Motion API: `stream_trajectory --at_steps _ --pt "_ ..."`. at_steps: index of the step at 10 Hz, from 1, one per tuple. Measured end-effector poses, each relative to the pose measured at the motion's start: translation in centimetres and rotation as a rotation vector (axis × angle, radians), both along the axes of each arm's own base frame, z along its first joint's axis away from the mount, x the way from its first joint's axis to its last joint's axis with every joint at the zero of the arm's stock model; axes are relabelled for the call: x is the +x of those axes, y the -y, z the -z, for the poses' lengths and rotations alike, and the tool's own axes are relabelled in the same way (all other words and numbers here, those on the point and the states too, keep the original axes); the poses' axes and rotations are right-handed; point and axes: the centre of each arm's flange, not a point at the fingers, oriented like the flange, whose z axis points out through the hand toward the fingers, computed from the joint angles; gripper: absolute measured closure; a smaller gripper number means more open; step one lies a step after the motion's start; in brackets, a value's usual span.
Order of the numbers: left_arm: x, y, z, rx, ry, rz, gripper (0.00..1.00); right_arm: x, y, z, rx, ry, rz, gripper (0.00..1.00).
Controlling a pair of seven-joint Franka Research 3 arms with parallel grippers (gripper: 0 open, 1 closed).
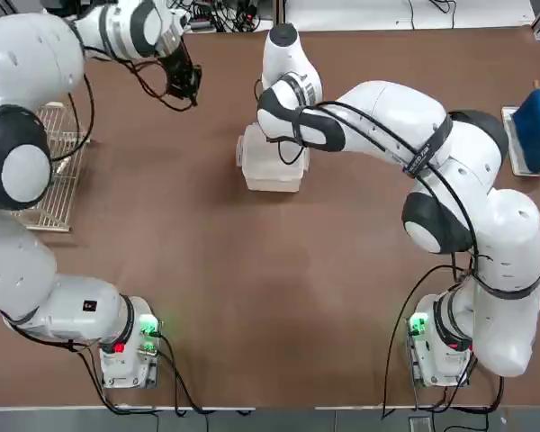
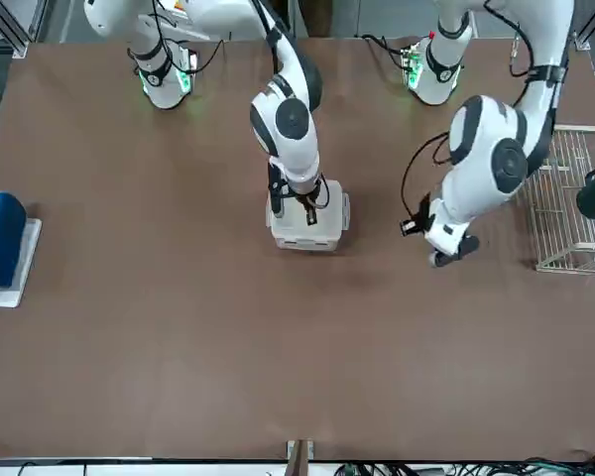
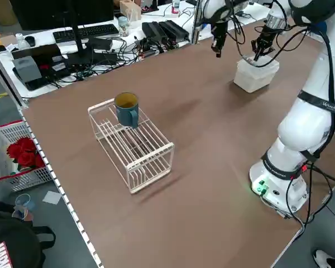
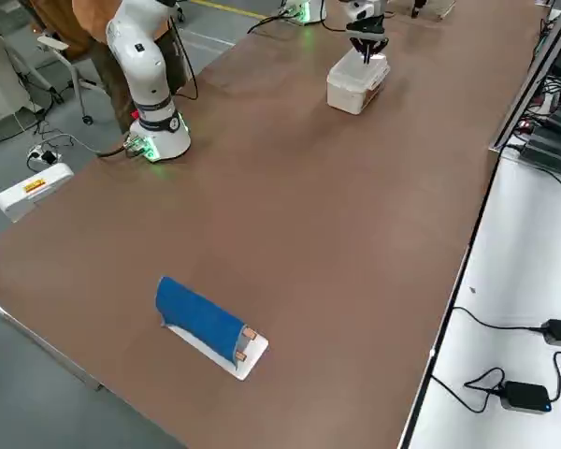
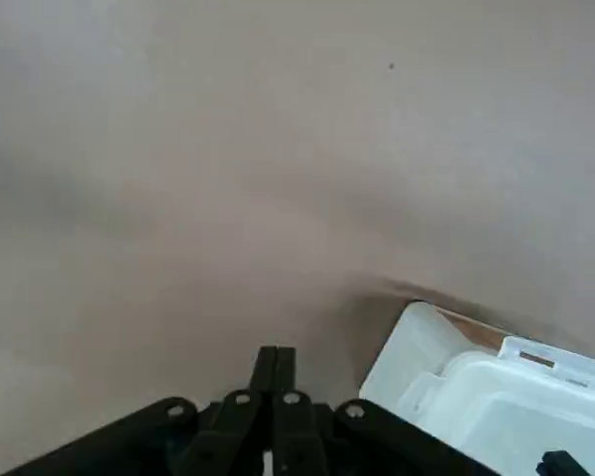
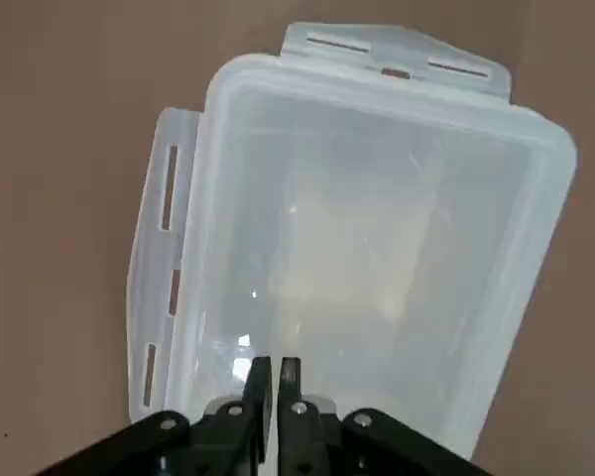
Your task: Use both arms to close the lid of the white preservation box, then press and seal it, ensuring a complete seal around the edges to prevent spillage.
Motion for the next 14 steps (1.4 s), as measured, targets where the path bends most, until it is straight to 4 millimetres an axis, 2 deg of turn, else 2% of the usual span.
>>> stream_trajectory --at_steps 6,12,14 --pt "-4.6 7.5 4.5 -0.018 0.012 -0.038 0.99 0.0 0.0 0.0 0.0 0.001 -0.009 0.91" --pt "-6.2 10.1 7.1 -0.032 -0.007 -0.037 0.99 0.1 0.1 0.0 0.0 0.002 -0.01 0.91" --pt "-6.1 10.6 7.7 -0.049 0.015 -0.043 0.99 0.1 0.1 0.0 0.001 0.003 -0.01 0.91"
